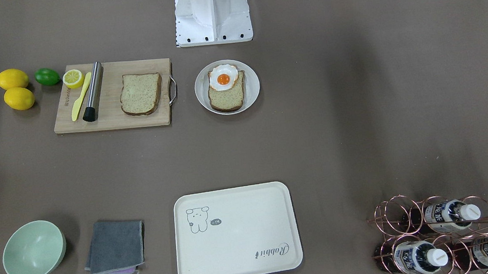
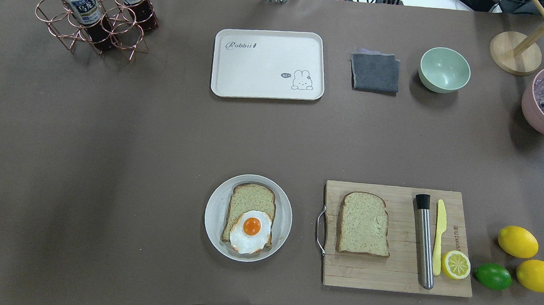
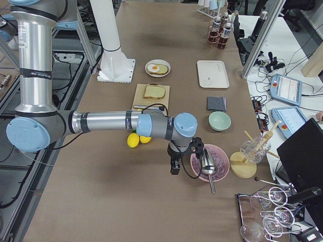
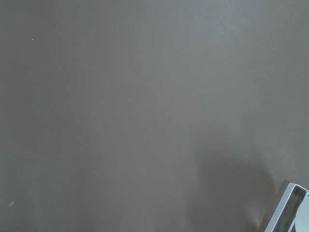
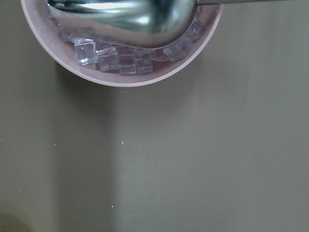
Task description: Make sandwich and place on tray
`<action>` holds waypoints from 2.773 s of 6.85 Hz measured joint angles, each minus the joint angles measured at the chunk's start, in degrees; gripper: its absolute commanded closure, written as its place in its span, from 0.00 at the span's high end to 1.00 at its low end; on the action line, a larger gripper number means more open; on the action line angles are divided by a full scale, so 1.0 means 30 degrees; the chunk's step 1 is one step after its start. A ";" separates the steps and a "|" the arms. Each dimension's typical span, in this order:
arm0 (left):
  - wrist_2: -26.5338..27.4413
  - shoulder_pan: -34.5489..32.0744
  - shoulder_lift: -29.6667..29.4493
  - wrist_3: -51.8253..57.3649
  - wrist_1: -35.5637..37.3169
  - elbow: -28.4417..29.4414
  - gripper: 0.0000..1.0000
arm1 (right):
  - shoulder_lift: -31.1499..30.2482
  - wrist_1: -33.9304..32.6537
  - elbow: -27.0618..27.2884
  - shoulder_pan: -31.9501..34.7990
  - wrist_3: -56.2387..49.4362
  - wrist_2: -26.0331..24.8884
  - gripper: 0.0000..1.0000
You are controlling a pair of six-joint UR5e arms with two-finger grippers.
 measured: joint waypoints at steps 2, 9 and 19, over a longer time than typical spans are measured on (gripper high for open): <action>-0.0887 0.0001 -0.0163 0.0032 -0.0004 -0.0136 0.99 | -0.0114 -0.0013 -0.0002 0.0001 0.0013 0.0334 1.00; -0.1549 -0.0101 -0.0543 -0.0147 -0.3333 -0.2095 0.99 | -0.0162 0.1576 0.0495 0.0000 0.0106 0.0518 1.00; -0.1214 0.4962 -0.1197 -1.1176 -0.7647 -0.4319 0.98 | -0.0112 1.1897 0.5218 -1.2270 2.1054 -0.4103 0.97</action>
